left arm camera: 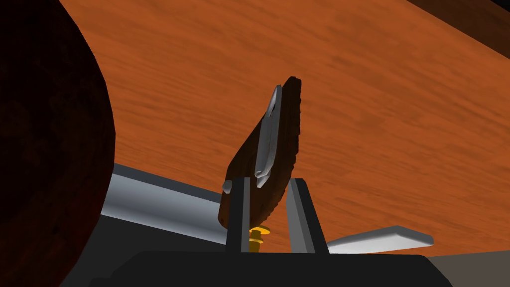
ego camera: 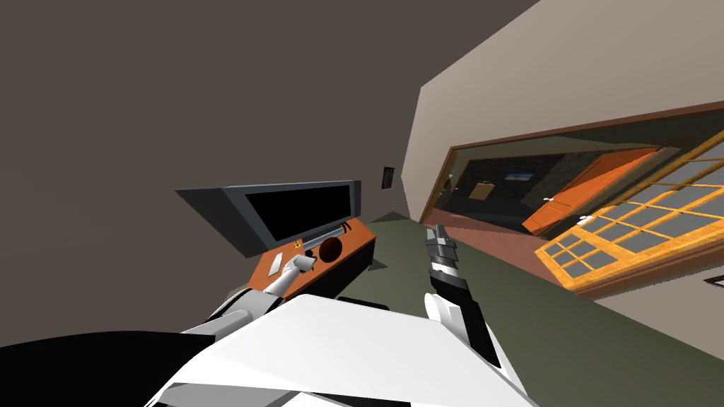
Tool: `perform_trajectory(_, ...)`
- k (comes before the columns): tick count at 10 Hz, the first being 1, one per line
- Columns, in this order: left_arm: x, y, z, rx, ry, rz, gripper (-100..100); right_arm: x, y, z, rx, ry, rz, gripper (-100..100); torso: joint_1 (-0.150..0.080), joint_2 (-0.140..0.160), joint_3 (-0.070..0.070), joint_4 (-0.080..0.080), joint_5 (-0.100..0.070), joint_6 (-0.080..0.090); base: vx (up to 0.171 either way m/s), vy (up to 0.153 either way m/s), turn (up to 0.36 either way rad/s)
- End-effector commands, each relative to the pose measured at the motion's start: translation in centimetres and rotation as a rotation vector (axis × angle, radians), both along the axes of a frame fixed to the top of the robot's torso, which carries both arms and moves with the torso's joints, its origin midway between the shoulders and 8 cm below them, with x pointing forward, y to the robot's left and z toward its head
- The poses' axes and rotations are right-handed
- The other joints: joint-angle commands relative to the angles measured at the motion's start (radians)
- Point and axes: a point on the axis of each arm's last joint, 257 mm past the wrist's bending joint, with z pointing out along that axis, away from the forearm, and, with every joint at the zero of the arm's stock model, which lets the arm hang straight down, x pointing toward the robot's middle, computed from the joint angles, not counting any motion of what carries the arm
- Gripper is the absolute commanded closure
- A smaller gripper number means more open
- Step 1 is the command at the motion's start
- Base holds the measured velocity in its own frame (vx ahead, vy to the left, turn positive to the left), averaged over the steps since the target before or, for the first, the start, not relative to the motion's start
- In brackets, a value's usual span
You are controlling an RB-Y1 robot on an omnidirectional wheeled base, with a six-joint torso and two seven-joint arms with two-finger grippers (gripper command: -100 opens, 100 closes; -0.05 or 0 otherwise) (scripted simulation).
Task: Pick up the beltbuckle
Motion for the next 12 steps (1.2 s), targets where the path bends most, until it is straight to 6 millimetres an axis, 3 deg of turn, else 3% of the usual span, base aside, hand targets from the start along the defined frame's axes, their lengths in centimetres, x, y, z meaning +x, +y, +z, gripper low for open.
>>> perform_trajectory(1, 0.7, -1.6, 0.1, -0.001, 0.007, -0.033, 100, 0.0, 0.0, 0.0, 0.000, 0.000, 0.000, 0, 0.000, 0.000, 0.000, 0.000, 0.000, 0.000, 0.074, 0.005, 0.192)
perform_trajectory(2, 1.4, -3.3, 0.4, -0.002, 0.010, -0.071, 100, 0.0, 0.0, 0.0, 0.000, 0.000, 0.000, 0, -0.001, -0.001, 0.000, 0.000, 0.000, 0.001, 0.074, 0.005, 0.288)
perform_trajectory(5, 1.9, -5.0, 0.6, -0.002, 0.016, -0.107, 100, 0.0, 0.0, 0.0, 0.000, 0.000, 0.000, 0, 0.000, 0.001, 0.000, 0.000, 0.000, 0.001, 0.041, 0.003, 0.153)
perform_trajectory(9, 2.7, -6.8, 1.1, -0.003, 0.013, -0.146, 100, 0.0, 0.0, 0.0, 0.000, 0.000, 0.000, 0, -0.001, 0.002, 0.001, 0.000, 0.000, 0.002, 0.025, 0.000, 0.093)
perform_trajectory(11, 2.7, -6.8, 1.0, -0.004, 0.011, -0.143, 100, 0.0, 0.0, 0.0, 0.000, 0.000, 0.000, 0, -0.001, 0.002, 0.001, 0.000, 0.000, 0.002, 0.014, -0.002, 0.029)
perform_trajectory(12, 2.7, -6.8, 1.1, -0.004, 0.012, -0.143, 0, 0.0, 0.0, 0.0, 0.000, 0.000, 0.000, 0, -0.001, 0.003, 0.001, 0.000, 0.000, 0.002, 0.000, 0.000, 0.000)
